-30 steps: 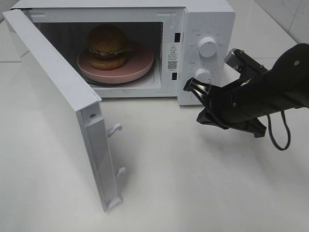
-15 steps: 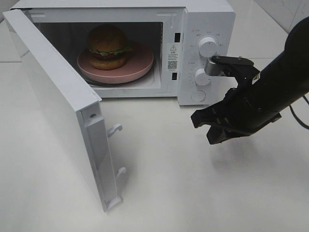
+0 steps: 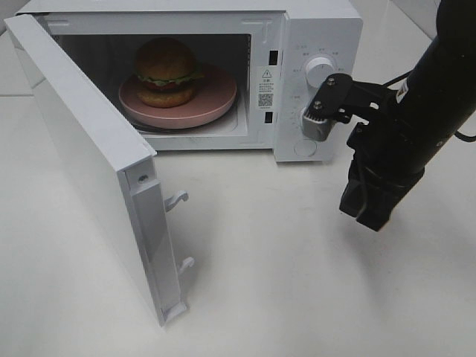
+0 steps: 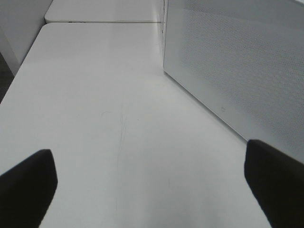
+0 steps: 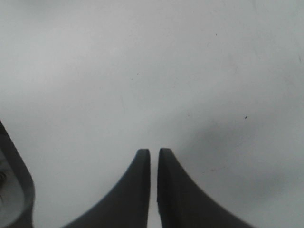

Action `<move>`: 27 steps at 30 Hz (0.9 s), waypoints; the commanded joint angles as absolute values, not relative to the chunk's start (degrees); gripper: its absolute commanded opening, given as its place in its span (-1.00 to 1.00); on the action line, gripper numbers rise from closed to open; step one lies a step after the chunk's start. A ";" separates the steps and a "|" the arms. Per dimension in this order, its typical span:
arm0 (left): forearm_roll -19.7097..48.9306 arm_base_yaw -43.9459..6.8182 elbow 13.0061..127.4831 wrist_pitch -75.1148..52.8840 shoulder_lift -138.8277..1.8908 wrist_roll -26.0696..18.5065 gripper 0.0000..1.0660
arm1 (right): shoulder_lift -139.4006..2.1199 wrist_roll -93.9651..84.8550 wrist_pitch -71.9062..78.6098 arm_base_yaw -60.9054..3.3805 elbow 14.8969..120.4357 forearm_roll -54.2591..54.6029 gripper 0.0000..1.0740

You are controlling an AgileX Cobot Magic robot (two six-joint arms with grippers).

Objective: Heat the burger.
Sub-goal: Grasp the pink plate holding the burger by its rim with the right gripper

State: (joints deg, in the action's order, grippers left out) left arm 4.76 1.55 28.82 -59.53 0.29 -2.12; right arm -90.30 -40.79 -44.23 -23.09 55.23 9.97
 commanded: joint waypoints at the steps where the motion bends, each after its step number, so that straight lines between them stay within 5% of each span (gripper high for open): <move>1: 4.64 1.20 28.59 -59.47 1.32 -2.06 0.88 | -89.61 -52.43 -45.44 -22.86 55.69 9.17 -0.84; 9: 4.64 1.20 28.59 -59.47 1.32 -2.06 0.88 | -89.61 -84.51 -44.46 -22.86 55.69 8.94 -0.81; 18: 4.64 1.20 28.59 -59.47 1.32 -2.06 0.88 | -89.61 -90.87 -38.56 -23.03 55.69 3.72 -0.75; 26: 4.64 1.20 28.59 -59.47 1.32 -2.06 0.88 | -89.61 -90.81 -33.63 -25.73 55.69 -0.97 -0.40; 27: 4.64 1.20 28.59 -59.47 1.32 -2.06 0.88 | -89.61 -90.64 -31.63 -26.47 55.69 -1.09 -0.24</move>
